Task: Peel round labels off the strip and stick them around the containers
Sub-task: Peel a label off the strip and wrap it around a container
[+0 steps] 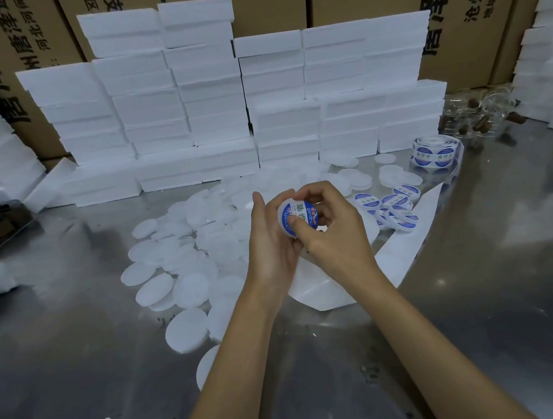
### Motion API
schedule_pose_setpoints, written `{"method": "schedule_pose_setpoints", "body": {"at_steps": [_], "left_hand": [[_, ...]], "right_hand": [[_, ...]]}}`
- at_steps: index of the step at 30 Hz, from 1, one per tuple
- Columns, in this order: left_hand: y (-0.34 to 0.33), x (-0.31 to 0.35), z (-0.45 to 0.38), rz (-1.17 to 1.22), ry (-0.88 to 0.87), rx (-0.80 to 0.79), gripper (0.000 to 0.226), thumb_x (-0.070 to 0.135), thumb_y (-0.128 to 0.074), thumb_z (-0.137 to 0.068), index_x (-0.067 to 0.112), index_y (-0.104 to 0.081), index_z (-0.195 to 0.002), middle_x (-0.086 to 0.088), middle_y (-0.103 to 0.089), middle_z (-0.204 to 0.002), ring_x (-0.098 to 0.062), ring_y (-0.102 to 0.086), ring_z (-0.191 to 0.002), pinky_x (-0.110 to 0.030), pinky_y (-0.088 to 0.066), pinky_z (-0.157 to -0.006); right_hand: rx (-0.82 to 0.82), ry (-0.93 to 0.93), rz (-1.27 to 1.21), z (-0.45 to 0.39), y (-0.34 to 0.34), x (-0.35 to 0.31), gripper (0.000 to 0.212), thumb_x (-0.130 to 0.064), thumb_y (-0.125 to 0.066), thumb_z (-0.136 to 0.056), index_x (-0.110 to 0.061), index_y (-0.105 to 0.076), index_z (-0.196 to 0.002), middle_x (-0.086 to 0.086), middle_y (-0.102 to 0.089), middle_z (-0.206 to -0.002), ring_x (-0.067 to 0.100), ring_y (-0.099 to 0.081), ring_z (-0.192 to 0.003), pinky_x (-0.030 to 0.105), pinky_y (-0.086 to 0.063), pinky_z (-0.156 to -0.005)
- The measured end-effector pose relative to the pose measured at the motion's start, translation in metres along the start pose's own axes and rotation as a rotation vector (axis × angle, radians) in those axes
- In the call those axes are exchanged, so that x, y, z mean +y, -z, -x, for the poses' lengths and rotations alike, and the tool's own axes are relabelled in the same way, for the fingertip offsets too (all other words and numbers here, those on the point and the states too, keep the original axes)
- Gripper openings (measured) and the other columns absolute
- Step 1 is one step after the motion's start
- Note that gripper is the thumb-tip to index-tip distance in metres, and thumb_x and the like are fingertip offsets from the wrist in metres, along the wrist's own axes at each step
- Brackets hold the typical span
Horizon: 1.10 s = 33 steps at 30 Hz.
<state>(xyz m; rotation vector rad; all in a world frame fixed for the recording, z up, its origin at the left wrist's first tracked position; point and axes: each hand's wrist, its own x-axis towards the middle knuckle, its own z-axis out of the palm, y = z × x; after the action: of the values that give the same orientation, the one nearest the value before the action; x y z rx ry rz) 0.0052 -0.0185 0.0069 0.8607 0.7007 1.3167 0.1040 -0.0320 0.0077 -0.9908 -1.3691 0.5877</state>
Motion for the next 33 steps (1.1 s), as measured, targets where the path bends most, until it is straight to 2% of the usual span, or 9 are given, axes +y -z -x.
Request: {"method": "schedule_pose_setpoints", "body": {"at_steps": [5, 13, 15, 17, 20, 23, 25, 28, 33], "left_hand": [[-0.003, -0.001, 0.0, -0.03, -0.039, -0.04, 0.07, 0.053, -0.022, -0.104, 0.0, -0.049, -0.141, -0.024, -0.058, -0.137, -0.03, -0.06, -0.122, -0.039, -0.047, -0.108], [-0.008, -0.002, 0.006, -0.125, -0.101, -0.088, 0.068, 0.051, -0.031, -0.099, -0.001, -0.051, -0.138, -0.017, -0.064, -0.123, -0.023, -0.064, -0.113, -0.035, -0.051, -0.102], [-0.009, -0.001, 0.007, -0.142, -0.109, -0.087, 0.07, 0.054, -0.035, -0.092, 0.002, -0.053, -0.135, -0.013, -0.065, -0.121, -0.022, -0.064, -0.114, -0.032, -0.053, -0.099], [-0.009, -0.001, 0.006, -0.154, -0.107, -0.084, 0.063, 0.052, -0.032, -0.096, 0.005, -0.056, -0.131, -0.01, -0.066, -0.119, -0.027, -0.063, -0.118, -0.035, -0.052, -0.102], [-0.008, 0.0, 0.003, -0.147, -0.076, -0.041, 0.052, 0.047, -0.026, -0.104, 0.011, -0.058, -0.125, -0.016, -0.065, -0.123, -0.037, -0.06, -0.124, -0.044, -0.046, -0.11], [-0.007, 0.001, 0.003, -0.093, -0.035, -0.023, 0.054, 0.048, -0.027, -0.105, 0.011, -0.059, -0.126, -0.02, -0.066, -0.124, -0.035, -0.064, -0.119, -0.044, -0.047, -0.108], [-0.006, 0.002, 0.005, 0.016, -0.002, -0.015, 0.058, 0.05, -0.028, -0.105, 0.008, -0.057, -0.133, -0.023, -0.065, -0.127, -0.034, -0.066, -0.116, -0.045, -0.049, -0.105], [-0.005, 0.006, 0.008, 0.193, 0.052, -0.032, 0.062, 0.053, -0.029, -0.104, 0.007, -0.054, -0.137, -0.023, -0.063, -0.131, -0.036, -0.065, -0.119, -0.047, -0.049, -0.1], [-0.004, 0.008, 0.01, 0.27, 0.065, -0.096, 0.055, 0.046, -0.034, -0.105, 0.008, -0.054, -0.139, -0.025, -0.064, -0.126, -0.036, -0.066, -0.114, -0.043, -0.057, -0.091]], "right_hand": [[0.009, 0.016, 0.007, 0.002, 0.001, -0.001, 0.032, -0.002, -0.068, -0.084, -0.029, -0.058, -0.097, -0.018, -0.064, -0.095, 0.002, -0.064, -0.088, 0.01, -0.048, -0.07], [0.02, 0.027, 0.065, 0.002, 0.005, 0.003, 0.026, -0.007, -0.07, -0.085, -0.022, -0.059, -0.105, -0.011, -0.064, -0.102, 0.0, -0.062, -0.088, 0.008, -0.046, -0.069], [0.041, 0.04, 0.099, 0.003, 0.004, 0.005, 0.026, -0.008, -0.07, -0.085, -0.021, -0.06, -0.106, -0.009, -0.06, -0.105, -0.002, -0.059, -0.089, 0.006, -0.045, -0.067], [0.072, 0.043, 0.135, 0.002, 0.004, 0.007, 0.028, -0.01, -0.073, -0.084, -0.022, -0.063, -0.107, -0.008, -0.053, -0.11, -0.004, -0.057, -0.088, 0.004, -0.043, -0.065], [0.091, 0.009, 0.2, -0.001, 0.01, 0.01, 0.04, -0.021, -0.079, -0.08, -0.03, -0.063, -0.116, -0.008, -0.046, -0.116, 0.001, -0.056, -0.084, 0.002, -0.041, -0.067], [0.076, -0.008, 0.237, -0.002, 0.016, 0.013, 0.06, -0.034, -0.081, -0.078, -0.044, -0.053, -0.13, -0.013, -0.041, -0.116, -0.002, -0.052, -0.088, 0.002, -0.04, -0.071], [0.081, -0.001, 0.296, -0.001, 0.016, 0.013, 0.061, -0.049, -0.079, -0.073, -0.048, -0.05, -0.126, -0.02, -0.038, -0.115, -0.005, -0.05, -0.091, 0.008, -0.041, -0.068], [0.104, 0.018, 0.398, 0.003, 0.013, 0.015, 0.067, -0.072, -0.073, -0.063, -0.043, -0.044, -0.116, -0.026, -0.037, -0.11, -0.003, -0.049, -0.095, 0.017, -0.041, -0.066], [0.112, 0.035, 0.406, 0.003, 0.012, 0.02, 0.051, -0.073, -0.069, -0.068, -0.038, -0.039, -0.092, -0.02, -0.05, -0.1, -0.002, -0.053, -0.093, 0.021, -0.04, -0.064]]}}
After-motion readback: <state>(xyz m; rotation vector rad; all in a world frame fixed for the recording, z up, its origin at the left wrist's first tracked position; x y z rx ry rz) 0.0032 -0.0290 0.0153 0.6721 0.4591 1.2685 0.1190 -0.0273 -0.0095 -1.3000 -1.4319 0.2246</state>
